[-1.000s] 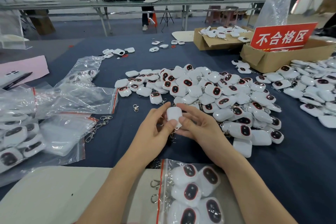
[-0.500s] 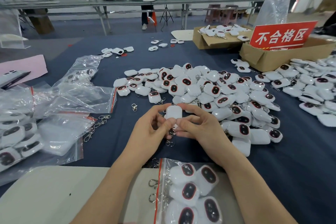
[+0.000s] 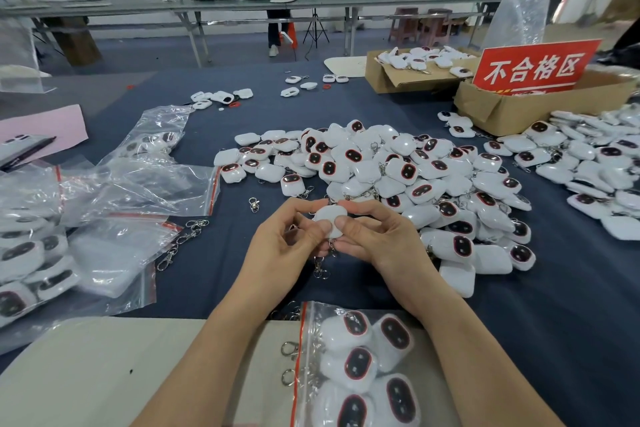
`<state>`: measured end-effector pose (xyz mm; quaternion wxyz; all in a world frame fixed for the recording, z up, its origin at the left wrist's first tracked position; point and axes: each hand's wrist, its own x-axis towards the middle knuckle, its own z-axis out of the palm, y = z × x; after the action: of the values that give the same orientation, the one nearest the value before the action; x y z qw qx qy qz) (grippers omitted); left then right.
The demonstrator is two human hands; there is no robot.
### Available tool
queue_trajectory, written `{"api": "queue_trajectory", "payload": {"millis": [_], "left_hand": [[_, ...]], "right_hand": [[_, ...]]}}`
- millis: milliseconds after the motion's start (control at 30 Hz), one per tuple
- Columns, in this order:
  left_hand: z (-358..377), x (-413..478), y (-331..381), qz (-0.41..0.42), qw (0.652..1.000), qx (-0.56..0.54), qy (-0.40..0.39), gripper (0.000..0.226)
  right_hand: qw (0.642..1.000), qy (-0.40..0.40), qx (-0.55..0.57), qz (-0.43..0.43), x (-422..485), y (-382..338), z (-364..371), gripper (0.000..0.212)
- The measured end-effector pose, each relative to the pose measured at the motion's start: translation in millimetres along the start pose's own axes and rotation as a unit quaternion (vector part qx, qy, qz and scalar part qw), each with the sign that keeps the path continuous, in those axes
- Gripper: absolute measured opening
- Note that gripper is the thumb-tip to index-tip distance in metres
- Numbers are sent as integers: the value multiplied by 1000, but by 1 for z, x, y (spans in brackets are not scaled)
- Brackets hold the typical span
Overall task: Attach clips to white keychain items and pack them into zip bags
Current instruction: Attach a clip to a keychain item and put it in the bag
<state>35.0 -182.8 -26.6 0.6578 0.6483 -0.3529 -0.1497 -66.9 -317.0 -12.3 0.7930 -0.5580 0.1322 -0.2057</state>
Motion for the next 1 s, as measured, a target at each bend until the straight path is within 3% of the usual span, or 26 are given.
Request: {"api": "queue_trajectory", "payload": {"millis": [233,367,600,733,1000], "left_hand": [[3,-2,7,7,999,-28,15,13],[2,-2,8,18,1000,-9,17,31],[3,-2,10,22,999,-7,24,35],[6,-4,11,45,996,71,25,45],[7,-5,11,29,993,94,64,22]], "right_hand": [[999,-11,-33,-39,-1,1,-3,16],[996,-17,-56,-71,-2,3,-5,15],[996,-21,-37,-72,0,4,-2,16],[999,18,9,-39,3,4,0,20],[997,-30,-66,-15,5,7,-3,44]]}}
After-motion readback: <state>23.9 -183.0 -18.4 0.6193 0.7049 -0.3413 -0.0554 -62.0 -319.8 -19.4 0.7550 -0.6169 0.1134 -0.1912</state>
